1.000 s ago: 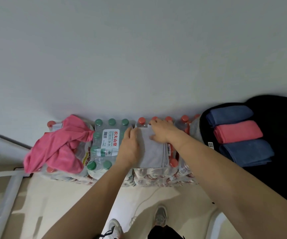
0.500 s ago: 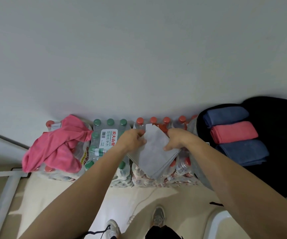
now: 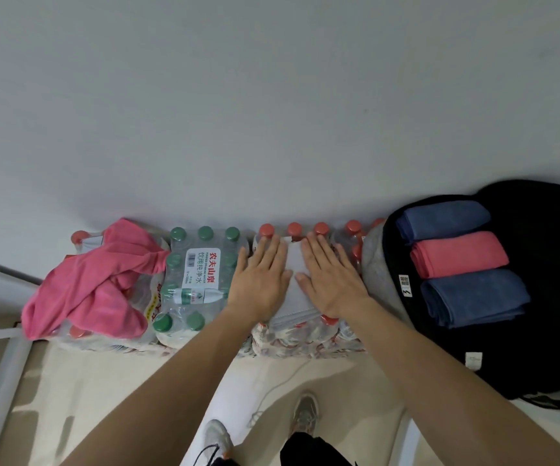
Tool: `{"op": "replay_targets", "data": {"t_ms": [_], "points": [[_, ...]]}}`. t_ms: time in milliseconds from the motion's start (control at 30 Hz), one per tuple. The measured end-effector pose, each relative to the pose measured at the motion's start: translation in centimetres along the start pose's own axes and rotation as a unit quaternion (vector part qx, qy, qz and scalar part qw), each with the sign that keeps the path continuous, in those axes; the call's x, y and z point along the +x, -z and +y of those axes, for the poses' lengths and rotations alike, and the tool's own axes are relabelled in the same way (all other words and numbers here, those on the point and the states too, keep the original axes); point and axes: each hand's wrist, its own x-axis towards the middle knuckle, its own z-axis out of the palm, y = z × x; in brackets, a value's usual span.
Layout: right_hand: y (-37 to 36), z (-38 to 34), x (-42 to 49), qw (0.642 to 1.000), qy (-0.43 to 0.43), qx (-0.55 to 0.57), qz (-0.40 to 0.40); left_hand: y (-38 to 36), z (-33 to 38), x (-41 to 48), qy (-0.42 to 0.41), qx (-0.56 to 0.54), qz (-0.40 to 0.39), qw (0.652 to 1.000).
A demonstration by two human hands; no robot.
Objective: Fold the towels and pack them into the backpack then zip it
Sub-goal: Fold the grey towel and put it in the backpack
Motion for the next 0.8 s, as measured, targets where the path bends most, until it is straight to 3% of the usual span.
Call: {"op": "replay_targets", "data": {"t_ms": [167, 267, 367, 567, 733, 800], "points": [[0.2, 0.1, 0.2, 0.999, 0.001, -0.010, -0.036, -0.5, 0.0, -0.1, 0.012, 0.021, -0.063, 0.998], [2.2, 0.4, 1.2, 0.997, 0.007, 0.046, -0.061, 0.7, -0.2, 0.2, 0.011, -0.018, -0.092, 0.996], [4.7, 1.5, 2.6, 0.995, 0.018, 0.088, -0.037, 2.8, -1.2, 1.3, 0.069, -0.120, -0.093, 0.986], [7.1, 2.7, 3.8, 0.990, 0.023, 0.048, -0.130, 5.4, -2.3, 3.1, 0.158, -0.144, -0.173, 0.961], [8.5, 2.7, 3.7, 0.982, -0.018, 0.161, -0.093, 6.9, -3.1, 3.7, 0.174, -0.104, -0.101, 0.974], [8.5, 2.5, 3.8, 0.955, -0.070, 0.279, -0.077, 7.0, -2.6, 3.5, 0.207, -0.173, -0.063, 0.961]]}}
